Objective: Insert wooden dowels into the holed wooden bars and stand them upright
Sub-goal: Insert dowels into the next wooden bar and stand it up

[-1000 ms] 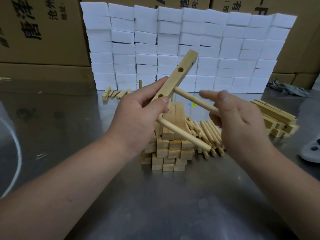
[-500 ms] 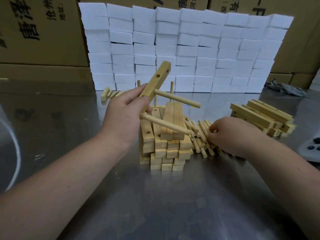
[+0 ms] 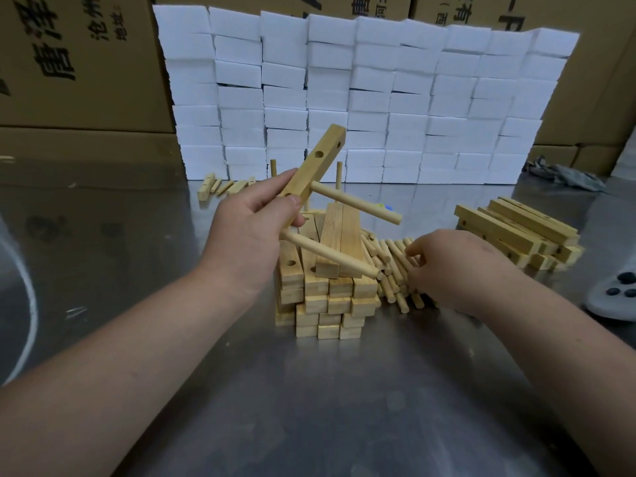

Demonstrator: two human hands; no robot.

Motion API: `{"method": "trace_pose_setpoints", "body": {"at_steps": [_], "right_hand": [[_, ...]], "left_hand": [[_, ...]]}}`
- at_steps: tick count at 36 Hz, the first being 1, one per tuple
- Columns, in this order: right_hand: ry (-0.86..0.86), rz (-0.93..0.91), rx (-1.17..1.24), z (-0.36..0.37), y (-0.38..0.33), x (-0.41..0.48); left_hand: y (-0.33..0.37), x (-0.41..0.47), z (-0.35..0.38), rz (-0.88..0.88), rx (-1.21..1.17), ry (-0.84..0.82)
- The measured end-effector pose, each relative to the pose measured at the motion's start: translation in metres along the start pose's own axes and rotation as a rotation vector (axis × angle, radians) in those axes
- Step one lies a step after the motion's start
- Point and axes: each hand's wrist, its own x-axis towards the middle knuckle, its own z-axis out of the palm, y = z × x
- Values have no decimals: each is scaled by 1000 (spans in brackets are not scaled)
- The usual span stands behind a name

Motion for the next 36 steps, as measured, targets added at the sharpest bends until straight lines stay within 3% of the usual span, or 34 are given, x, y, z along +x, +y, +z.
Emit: {"method": "trace_pose_setpoints", "body": {"at_steps": [13, 16, 21, 27, 36], "right_hand": [[13, 7, -26, 5, 0, 3], [84, 37, 3, 1, 1, 3], [362, -45, 200, -9, 1, -4], [533, -237, 564, -15, -12, -20], [534, -195, 669, -14, -12, -22]], "left_hand": [[3, -2, 1, 3, 8, -6], [3, -1, 1, 3, 10, -9], [2, -1, 0, 8, -1, -29], [4, -1, 0, 20, -3, -65], [6, -1, 1, 23, -5, -117]]}}
